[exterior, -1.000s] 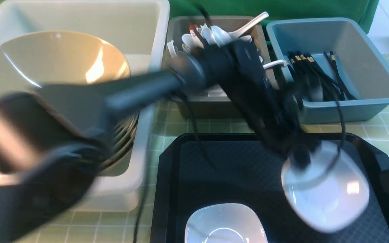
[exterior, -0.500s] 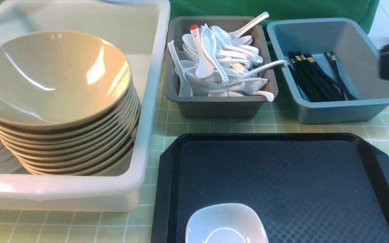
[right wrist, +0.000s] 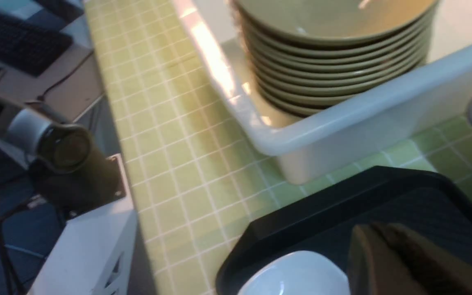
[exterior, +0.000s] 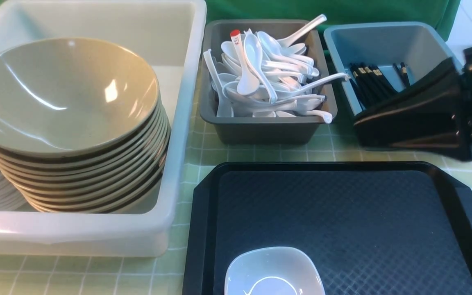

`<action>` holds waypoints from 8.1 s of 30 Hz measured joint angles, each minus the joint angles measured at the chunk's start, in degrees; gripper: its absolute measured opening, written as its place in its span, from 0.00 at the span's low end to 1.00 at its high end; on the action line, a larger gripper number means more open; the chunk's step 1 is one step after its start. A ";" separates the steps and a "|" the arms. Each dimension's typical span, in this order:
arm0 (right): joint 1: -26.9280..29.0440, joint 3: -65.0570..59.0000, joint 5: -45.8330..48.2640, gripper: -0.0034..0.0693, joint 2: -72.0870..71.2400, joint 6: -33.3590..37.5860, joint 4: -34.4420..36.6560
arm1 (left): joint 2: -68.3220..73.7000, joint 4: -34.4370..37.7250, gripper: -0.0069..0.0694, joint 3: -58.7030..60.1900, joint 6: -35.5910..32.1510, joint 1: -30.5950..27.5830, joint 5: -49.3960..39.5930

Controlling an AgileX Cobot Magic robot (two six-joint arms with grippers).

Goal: On green table put chopsticks spoon bowls plates into blue grey white boxes.

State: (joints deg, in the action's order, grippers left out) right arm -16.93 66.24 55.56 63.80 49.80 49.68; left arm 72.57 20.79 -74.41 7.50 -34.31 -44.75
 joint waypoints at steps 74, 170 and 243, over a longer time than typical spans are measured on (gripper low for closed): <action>-0.23 -0.05 4.01 0.15 -9.27 -15.32 -18.25 | 40.84 -4.73 0.70 -6.39 -59.31 74.90 -14.61; 7.37 -6.91 -17.15 0.24 -5.62 -17.15 -23.35 | -5.02 -20.79 0.94 -6.87 -2.57 32.08 -24.94; 8.77 -45.71 -38.05 0.13 -47.48 -19.90 -23.58 | -73.32 -17.44 0.09 75.58 -11.31 34.59 24.90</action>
State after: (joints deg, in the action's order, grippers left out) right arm -8.16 20.53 17.51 16.32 29.90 26.10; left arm -0.75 3.35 1.17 -3.81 0.28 -19.85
